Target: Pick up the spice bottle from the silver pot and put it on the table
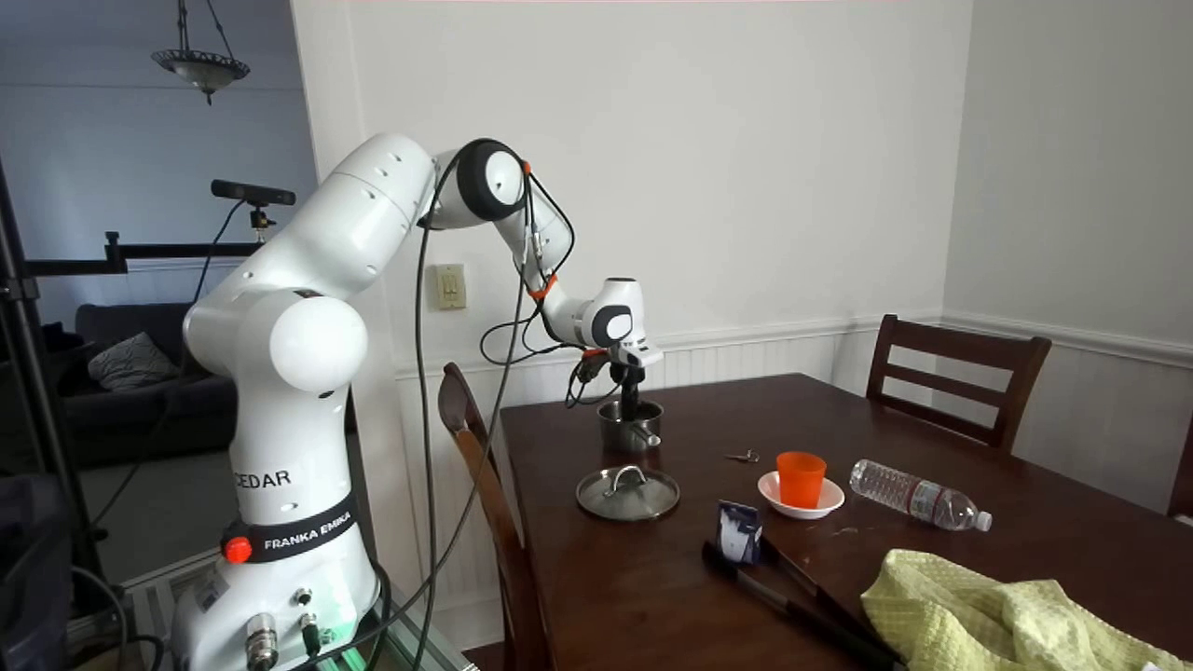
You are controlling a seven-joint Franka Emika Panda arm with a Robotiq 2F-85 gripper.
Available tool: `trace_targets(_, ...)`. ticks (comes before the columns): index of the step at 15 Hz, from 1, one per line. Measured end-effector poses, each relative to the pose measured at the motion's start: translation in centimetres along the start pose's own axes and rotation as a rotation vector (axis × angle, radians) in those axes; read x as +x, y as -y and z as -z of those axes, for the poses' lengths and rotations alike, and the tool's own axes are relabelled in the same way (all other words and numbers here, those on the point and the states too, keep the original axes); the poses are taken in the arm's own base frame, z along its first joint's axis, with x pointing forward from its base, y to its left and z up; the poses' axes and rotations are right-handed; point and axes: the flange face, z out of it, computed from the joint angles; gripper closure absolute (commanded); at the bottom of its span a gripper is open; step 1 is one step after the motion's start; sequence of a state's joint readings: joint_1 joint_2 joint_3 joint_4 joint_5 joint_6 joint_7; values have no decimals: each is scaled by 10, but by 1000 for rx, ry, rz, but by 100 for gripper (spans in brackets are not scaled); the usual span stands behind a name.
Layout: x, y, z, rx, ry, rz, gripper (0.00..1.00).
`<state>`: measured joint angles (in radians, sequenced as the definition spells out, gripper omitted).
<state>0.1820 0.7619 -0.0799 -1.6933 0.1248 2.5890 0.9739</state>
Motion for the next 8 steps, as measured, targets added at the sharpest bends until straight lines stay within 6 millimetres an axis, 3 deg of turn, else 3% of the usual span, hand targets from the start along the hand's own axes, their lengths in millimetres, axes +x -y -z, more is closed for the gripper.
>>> trace_targets(1,0,2,-1,8,-4,1,42)
trace_targets(6,1,11,-4,29,-14,7,77)
trace_targets(8,1,12,-4,31,-15,7,77)
